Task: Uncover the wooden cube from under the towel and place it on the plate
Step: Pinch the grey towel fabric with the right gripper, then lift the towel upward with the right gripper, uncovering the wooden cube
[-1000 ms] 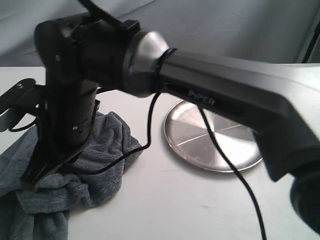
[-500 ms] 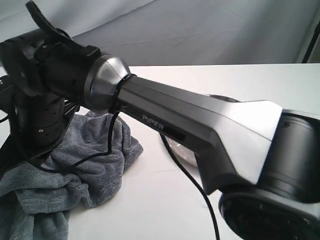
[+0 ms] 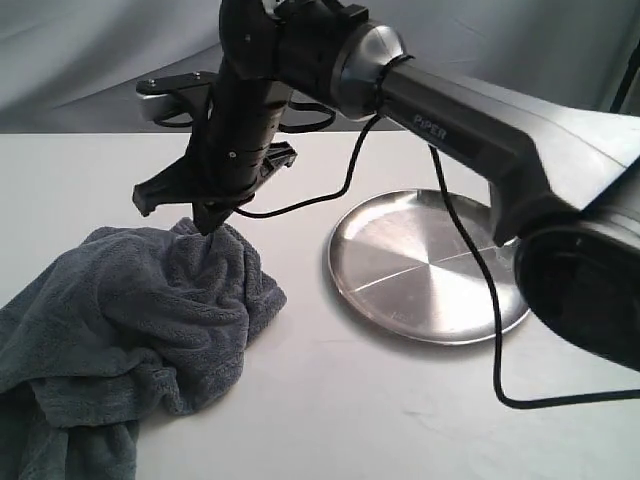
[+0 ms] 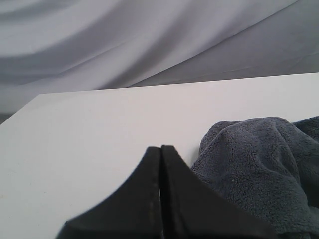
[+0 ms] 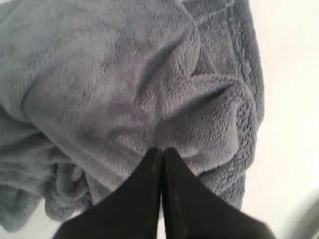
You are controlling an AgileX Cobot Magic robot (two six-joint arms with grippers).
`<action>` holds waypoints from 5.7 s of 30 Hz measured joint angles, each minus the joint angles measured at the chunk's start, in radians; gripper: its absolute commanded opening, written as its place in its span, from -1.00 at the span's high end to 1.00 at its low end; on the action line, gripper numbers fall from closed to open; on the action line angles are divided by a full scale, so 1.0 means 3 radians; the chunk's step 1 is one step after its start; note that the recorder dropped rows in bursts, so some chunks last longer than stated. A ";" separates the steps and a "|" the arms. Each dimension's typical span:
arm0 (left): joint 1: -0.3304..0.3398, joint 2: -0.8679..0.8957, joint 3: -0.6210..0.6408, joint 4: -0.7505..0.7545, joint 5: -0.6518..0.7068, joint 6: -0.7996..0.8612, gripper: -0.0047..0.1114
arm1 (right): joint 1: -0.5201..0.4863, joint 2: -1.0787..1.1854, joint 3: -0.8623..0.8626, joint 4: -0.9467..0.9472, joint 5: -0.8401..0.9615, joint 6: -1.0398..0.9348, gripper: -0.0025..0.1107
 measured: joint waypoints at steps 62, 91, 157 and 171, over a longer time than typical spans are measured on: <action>0.0000 0.0000 0.0000 0.0000 0.0000 0.0000 0.92 | 0.1006 -0.0257 0.0214 -0.0177 0.0002 -0.1403 0.52; 0.0000 0.0000 0.0000 0.0000 0.0000 0.0000 0.92 | 0.1235 0.0315 0.0194 -0.0780 -0.0473 -0.0937 -0.49; 0.0000 0.0000 0.0000 0.0000 0.0000 0.0000 0.92 | 0.0352 -0.0480 0.0194 -0.0373 -0.1711 0.0395 0.96; 0.0000 0.0000 0.0000 0.0000 0.0000 0.0000 0.92 | 0.0078 -0.0270 0.0194 -0.0350 -0.2196 0.0463 0.96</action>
